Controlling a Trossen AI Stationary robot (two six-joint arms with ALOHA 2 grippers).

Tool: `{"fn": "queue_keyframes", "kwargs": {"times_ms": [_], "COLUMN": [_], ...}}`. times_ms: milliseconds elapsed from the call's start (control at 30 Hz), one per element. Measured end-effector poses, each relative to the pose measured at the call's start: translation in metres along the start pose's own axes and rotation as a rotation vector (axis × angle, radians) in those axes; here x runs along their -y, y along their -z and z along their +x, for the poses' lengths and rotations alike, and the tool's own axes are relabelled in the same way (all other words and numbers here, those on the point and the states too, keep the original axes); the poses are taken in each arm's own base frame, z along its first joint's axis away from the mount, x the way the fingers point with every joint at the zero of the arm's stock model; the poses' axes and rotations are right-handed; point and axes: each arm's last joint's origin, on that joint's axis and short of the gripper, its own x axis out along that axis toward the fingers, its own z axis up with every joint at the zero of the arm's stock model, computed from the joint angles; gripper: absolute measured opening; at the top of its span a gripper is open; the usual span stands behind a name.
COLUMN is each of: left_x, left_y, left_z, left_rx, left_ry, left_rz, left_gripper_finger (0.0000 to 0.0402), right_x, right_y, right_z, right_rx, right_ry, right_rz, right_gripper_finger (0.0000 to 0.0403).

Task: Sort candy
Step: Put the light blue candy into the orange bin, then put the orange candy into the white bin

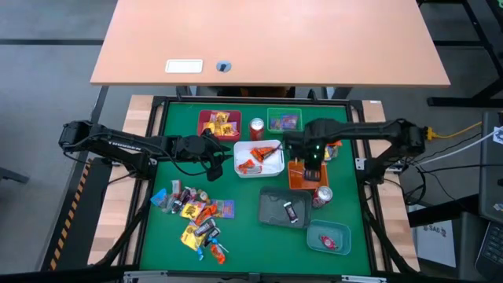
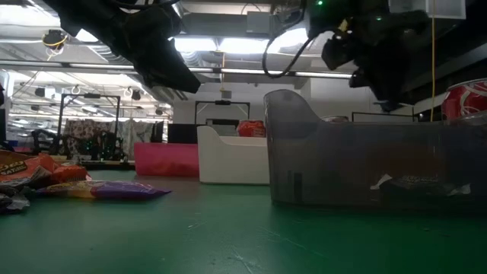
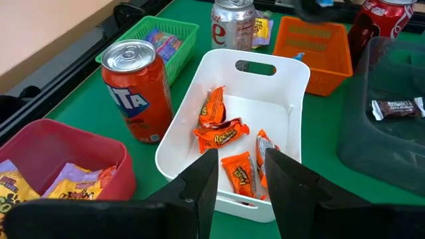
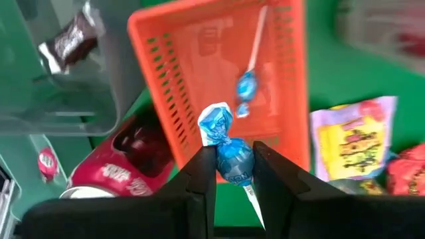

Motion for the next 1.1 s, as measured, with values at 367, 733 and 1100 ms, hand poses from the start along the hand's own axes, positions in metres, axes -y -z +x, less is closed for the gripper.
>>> {"fn": "queue_keyframes", "kwargs": {"times_ms": [367, 733, 1100], "left_x": [0.0, 0.0, 0.0], "left_y": [0.0, 0.0, 0.0], "left_z": [0.0, 0.0, 0.0], "left_rx": [0.0, 0.0, 0.0], "left_ry": [0.0, -0.001, -0.001], "left_rz": [-0.001, -0.004, -0.004], "left_gripper_finger": [0.0114, 0.0114, 0.0114], "right_x": [-0.013, -0.011, -0.01], "right_y": [-0.002, -0.002, 0.008], "right_z": [0.025, 0.026, 0.022], "right_rx": [0.03, 0.028, -0.038], "right_ry": [0.019, 0.056, 0.083], "right_rz": [-0.034, -0.031, -0.098], "right_gripper_finger": [0.0076, 0.013, 0.0199]}}
